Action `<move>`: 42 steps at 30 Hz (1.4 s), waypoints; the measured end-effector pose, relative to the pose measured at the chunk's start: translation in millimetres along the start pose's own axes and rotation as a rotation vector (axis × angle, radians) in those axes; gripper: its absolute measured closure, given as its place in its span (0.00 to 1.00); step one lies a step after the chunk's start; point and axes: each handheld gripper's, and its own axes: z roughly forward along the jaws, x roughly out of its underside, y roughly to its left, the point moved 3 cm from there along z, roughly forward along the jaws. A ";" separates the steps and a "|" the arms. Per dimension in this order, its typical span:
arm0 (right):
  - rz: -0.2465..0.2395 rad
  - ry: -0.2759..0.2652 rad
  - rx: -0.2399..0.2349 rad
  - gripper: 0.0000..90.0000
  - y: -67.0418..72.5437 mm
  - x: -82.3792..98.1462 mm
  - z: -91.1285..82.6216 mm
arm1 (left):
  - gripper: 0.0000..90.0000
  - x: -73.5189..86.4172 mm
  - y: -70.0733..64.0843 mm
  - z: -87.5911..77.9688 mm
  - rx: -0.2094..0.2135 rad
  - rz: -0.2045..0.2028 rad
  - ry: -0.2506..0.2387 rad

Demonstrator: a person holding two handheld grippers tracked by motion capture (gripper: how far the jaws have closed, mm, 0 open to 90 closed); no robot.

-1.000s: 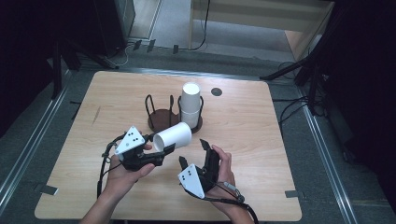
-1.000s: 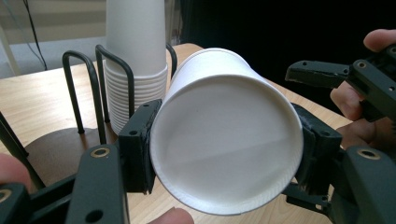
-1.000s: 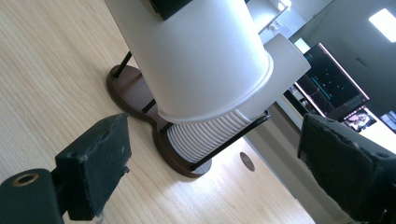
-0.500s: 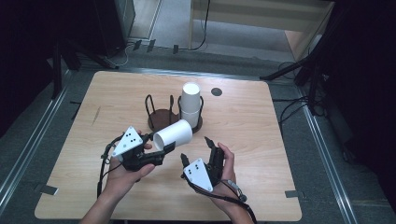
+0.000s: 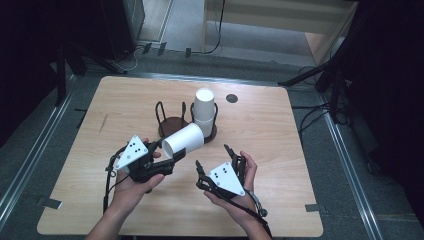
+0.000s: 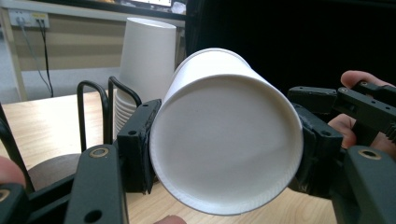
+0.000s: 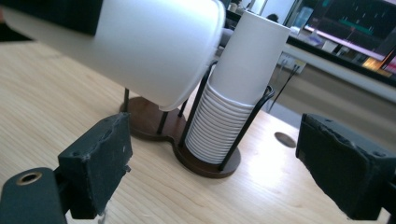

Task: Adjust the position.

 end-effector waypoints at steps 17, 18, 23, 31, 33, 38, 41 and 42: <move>0.297 -0.020 -0.059 0.14 -13.4 -8.1 -1.3 | 0.39 3.9 6.2 0.7 -0.004 -0.050 -0.051; 0.298 -0.018 -0.056 0.14 -12.6 -8.6 -1.0 | 0.39 4.0 7.1 0.8 -0.006 -0.059 -0.061; 0.332 -0.006 -0.055 0.14 -11.5 -12.9 -0.5 | 0.39 3.2 7.5 -0.6 -0.010 -0.060 -0.075; 0.472 0.009 -0.111 0.15 -8.4 -14.7 -1.4 | 0.39 1.6 8.3 -1.1 -0.018 -0.057 -0.102; 0.501 0.013 -0.116 0.14 -7.0 -16.3 -2.6 | 0.39 1.5 9.0 -1.1 -0.019 -0.063 -0.109; 0.573 0.029 -0.133 0.06 0.5 -21.4 -2.5 | 0.39 2.5 9.6 -0.3 -0.022 -0.056 -0.114; 0.655 0.023 -0.159 0.04 3.0 -23.8 -0.6 | 0.39 3.1 9.0 0.3 -0.021 -0.057 -0.118; 0.686 0.021 -0.166 0.03 3.1 -24.7 -0.3 | 0.39 3.3 8.8 0.5 -0.019 -0.057 -0.121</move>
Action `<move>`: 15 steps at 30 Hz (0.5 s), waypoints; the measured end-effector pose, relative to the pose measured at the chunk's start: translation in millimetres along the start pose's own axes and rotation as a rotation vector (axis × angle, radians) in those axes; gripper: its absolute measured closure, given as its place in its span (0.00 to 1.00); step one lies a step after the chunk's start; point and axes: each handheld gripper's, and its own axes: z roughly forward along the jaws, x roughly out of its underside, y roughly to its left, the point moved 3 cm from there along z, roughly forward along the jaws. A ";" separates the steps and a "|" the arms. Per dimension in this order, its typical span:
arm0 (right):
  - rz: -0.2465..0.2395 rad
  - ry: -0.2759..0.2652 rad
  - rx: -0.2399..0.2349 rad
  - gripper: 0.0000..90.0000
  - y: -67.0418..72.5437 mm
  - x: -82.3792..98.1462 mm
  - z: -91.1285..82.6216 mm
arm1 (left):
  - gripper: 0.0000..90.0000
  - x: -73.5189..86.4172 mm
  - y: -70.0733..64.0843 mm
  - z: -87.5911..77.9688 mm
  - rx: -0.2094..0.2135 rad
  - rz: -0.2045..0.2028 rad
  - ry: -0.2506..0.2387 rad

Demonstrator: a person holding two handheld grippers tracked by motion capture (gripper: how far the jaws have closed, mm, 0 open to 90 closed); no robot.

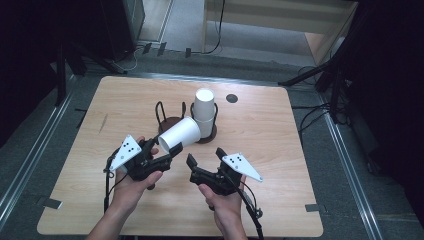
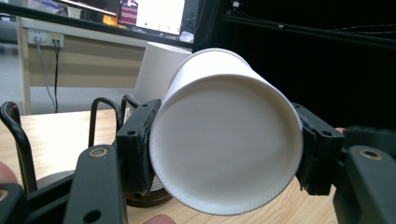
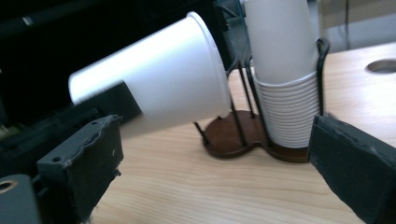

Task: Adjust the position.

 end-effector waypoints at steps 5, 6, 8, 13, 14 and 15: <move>0.122 -0.024 -0.015 0.01 3.2 -3.9 1.5 | 0.39 1.7 0.1 0.5 0.002 -0.005 -0.002; 0.134 -0.023 -0.021 0.00 4.0 -4.6 1.5 | 0.39 1.9 -0.2 0.6 0.003 -0.005 -0.004; 0.169 -0.021 -0.028 0.00 5.9 -5.7 2.4 | 0.39 1.9 -0.9 0.6 0.004 -0.003 -0.007; 0.257 -0.001 -0.055 0.00 7.0 -4.8 6.1 | 0.39 1.7 -2.8 0.5 0.008 0.005 -0.014; 0.285 0.004 -0.058 0.00 6.5 -4.4 7.4 | 0.39 2.0 -3.2 0.6 0.007 0.010 -0.015; 0.361 0.004 -0.072 0.00 6.1 -4.7 10.2 | 0.39 2.6 -3.7 1.1 0.008 0.010 -0.018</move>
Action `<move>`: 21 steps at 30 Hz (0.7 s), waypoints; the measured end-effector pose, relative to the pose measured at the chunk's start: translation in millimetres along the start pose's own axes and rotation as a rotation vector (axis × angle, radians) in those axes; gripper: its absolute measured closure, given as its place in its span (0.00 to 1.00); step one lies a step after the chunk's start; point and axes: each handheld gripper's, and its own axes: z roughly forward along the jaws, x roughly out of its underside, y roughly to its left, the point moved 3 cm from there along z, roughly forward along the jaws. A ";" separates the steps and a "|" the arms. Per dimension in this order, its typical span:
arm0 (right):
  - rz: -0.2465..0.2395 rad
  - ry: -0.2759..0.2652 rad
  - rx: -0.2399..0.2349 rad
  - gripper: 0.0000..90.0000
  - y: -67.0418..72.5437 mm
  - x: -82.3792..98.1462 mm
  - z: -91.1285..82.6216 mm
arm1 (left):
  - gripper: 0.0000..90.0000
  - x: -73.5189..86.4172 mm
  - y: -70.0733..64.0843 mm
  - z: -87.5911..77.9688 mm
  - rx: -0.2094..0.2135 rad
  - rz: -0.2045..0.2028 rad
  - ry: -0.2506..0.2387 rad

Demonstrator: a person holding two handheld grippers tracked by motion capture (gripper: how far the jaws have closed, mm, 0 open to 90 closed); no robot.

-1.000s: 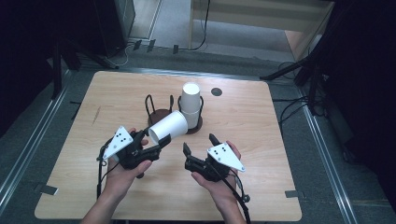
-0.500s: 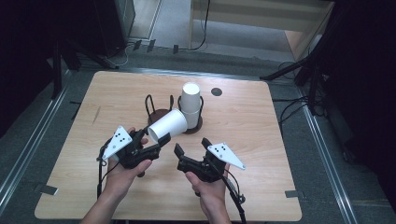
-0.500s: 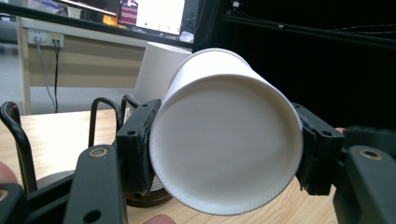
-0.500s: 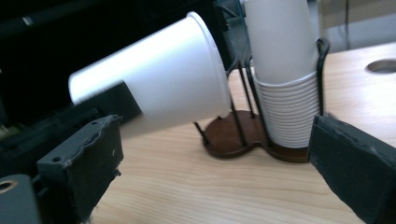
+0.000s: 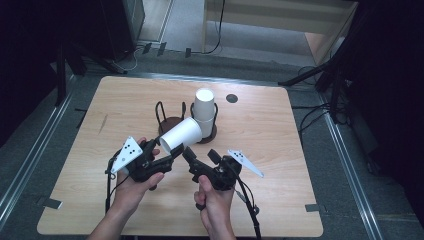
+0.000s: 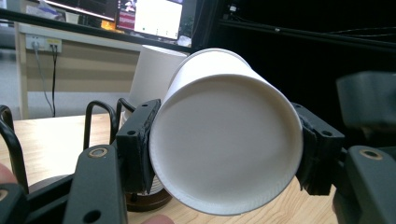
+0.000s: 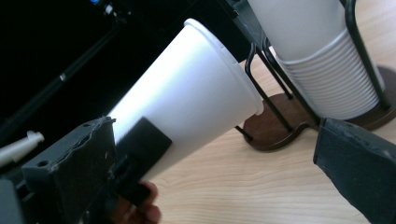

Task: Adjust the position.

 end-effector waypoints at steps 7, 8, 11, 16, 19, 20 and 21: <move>0.135 -0.038 0.040 0.00 -2.0 -3.6 4.0 | 0.39 2.3 -1.5 0.7 0.009 -0.003 0.001; 0.161 -0.038 0.033 0.00 -1.9 -4.3 4.3 | 0.39 2.6 -2.0 0.9 0.010 -0.002 0.000; 0.218 -0.041 0.011 0.00 -2.5 -6.5 5.9 | 0.39 3.4 -3.0 1.5 0.012 0.005 0.000; 0.316 -0.040 -0.015 0.00 -2.3 -9.4 7.2 | 0.39 4.9 -4.4 2.3 0.014 0.011 0.003; 0.376 -0.025 -0.026 0.00 -3.2 -10.2 8.8 | 0.39 5.7 -6.2 3.0 0.018 0.011 0.002; 0.396 -0.023 -0.030 0.00 -3.6 -10.4 9.6 | 0.39 5.9 -6.5 3.2 0.018 0.015 0.003; 0.413 -0.020 -0.029 0.00 -4.3 -10.3 10.2 | 0.39 6.1 -6.9 3.3 0.018 0.017 0.003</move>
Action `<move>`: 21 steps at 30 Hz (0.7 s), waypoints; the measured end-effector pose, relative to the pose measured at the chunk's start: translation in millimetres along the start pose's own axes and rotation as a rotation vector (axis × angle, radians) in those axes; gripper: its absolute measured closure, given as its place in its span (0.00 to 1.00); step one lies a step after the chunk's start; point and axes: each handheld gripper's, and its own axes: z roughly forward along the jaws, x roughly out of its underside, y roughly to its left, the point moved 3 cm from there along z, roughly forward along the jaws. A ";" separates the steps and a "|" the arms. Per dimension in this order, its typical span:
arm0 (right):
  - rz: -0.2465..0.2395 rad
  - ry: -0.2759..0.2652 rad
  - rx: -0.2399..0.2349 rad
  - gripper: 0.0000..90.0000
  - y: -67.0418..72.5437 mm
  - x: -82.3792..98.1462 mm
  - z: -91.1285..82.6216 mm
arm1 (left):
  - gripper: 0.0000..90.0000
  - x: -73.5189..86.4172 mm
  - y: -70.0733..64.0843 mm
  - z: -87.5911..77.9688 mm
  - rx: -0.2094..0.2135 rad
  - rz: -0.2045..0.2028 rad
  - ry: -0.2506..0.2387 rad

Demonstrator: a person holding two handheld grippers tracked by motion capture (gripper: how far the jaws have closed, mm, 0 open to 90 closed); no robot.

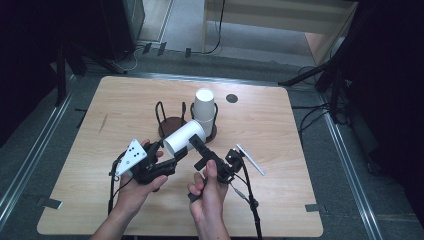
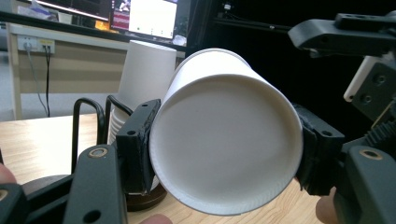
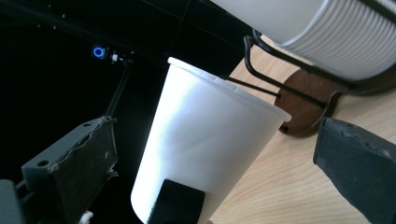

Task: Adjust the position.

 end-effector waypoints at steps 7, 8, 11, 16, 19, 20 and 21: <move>0.092 0.013 -0.009 0.00 -0.3 1.1 5.0 | 0.39 2.0 -1.8 1.1 0.001 0.014 0.004; 0.110 0.020 -0.014 0.00 -1.0 1.0 6.6 | 0.39 2.2 -2.3 1.3 0.000 0.017 0.004; 0.134 0.025 -0.009 0.00 -2.7 1.1 9.5 | 0.39 2.5 -3.4 1.5 -0.001 0.027 0.006; 0.163 0.030 0.008 0.00 -6.1 0.4 14.7 | 0.39 3.2 -5.4 2.2 0.002 0.033 0.007; 0.177 0.030 0.008 0.00 -6.9 0.2 17.0 | 0.39 4.0 -5.9 2.6 0.000 0.043 0.014; 0.175 0.033 0.009 0.00 -7.6 0.2 17.8 | 0.39 4.3 -6.1 2.7 -0.001 0.047 0.017; 0.187 0.034 0.007 0.00 -7.5 0.1 19.1 | 0.39 4.6 -6.2 2.8 -0.001 0.051 0.018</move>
